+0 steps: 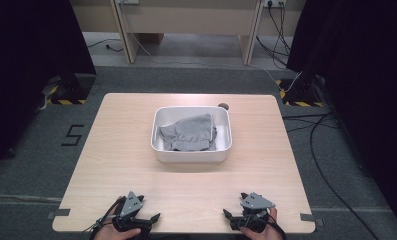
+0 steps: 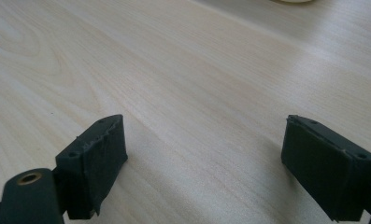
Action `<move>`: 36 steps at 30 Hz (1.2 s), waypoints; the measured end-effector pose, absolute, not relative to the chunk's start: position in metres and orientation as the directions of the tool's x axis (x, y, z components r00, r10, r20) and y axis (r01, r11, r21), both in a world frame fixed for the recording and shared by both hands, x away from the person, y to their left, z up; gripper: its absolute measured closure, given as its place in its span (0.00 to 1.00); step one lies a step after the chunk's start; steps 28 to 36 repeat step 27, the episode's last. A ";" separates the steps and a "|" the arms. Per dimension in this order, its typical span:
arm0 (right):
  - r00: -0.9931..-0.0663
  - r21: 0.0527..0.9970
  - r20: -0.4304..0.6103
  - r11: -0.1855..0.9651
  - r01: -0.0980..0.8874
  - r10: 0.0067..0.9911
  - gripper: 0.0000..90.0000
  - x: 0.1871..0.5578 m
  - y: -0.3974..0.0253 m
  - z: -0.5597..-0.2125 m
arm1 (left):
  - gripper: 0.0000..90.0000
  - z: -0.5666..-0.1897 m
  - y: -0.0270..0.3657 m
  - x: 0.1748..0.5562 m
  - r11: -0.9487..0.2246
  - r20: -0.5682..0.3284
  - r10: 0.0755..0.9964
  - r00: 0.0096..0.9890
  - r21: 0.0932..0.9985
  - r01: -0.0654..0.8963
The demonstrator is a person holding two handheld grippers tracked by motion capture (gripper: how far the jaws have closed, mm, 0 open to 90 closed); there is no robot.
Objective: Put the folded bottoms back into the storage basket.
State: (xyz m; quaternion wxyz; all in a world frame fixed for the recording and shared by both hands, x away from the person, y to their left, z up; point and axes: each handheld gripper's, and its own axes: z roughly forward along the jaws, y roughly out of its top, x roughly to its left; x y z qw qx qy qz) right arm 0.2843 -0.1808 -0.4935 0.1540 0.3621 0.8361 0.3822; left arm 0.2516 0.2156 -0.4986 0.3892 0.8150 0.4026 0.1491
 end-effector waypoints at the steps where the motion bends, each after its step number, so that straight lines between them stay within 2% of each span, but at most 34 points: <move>1: -0.691 0.751 0.016 0.447 0.486 0.723 0.16 0.284 -0.181 -0.494 | 0.15 -0.499 0.216 0.251 -0.370 -0.072 0.771 0.632 0.758 0.537; 36: -0.690 0.759 0.018 0.439 0.480 0.723 0.15 0.282 -0.181 -0.495 | 0.15 -0.500 0.216 0.250 -0.364 -0.073 0.772 0.632 0.764 0.533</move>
